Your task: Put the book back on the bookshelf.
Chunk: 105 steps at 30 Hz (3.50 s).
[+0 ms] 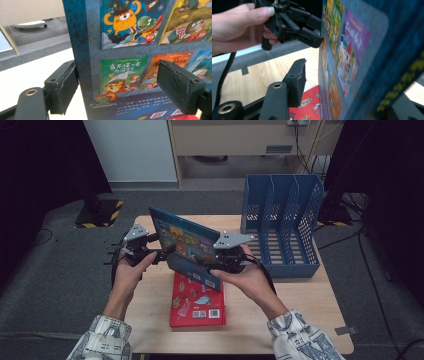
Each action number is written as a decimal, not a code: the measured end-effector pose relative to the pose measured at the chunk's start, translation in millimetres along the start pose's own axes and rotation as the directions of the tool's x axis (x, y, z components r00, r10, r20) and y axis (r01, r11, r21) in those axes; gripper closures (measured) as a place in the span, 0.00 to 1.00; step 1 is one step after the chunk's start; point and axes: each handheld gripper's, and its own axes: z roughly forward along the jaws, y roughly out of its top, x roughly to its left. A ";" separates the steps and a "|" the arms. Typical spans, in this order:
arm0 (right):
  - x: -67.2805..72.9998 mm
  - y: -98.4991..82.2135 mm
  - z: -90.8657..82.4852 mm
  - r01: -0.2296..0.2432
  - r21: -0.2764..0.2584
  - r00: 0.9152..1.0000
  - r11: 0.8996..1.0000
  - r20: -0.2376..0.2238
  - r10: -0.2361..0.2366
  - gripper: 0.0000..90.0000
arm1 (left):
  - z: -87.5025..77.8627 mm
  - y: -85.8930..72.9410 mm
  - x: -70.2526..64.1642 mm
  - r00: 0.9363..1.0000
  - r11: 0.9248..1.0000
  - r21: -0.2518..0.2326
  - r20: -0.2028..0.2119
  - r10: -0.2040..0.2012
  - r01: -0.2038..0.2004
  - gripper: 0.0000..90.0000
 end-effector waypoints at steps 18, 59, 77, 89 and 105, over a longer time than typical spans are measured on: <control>-11.2 9.0 -5.9 0.015 -0.061 1.000 0.998 -0.016 -0.016 0.71 | 1.4 1.7 -6.6 1.000 1.000 0.005 0.022 -0.002 0.002 0.23; -19.8 10.5 1.7 -0.058 -0.134 0.998 0.989 -0.036 0.054 0.91 | -5.5 -20.7 -2.2 0.999 0.999 0.009 -0.021 -0.040 0.040 0.14; -21.3 18.2 2.7 -0.083 -0.157 0.996 0.984 -0.008 0.083 0.92 | -12.0 -130.8 37.0 0.956 0.973 0.145 -0.257 -0.140 0.181 0.12; -22.5 27.4 4.0 -0.095 -0.173 0.995 0.980 0.001 0.097 0.92 | -6.7 -138.6 40.7 0.941 0.961 0.171 -0.299 -0.158 0.216 0.13; -31.2 35.2 -4.9 -0.114 -0.190 0.992 0.975 0.039 0.124 0.92 | 1.8 -142.1 36.9 0.944 0.952 0.252 -0.320 -0.086 0.172 0.10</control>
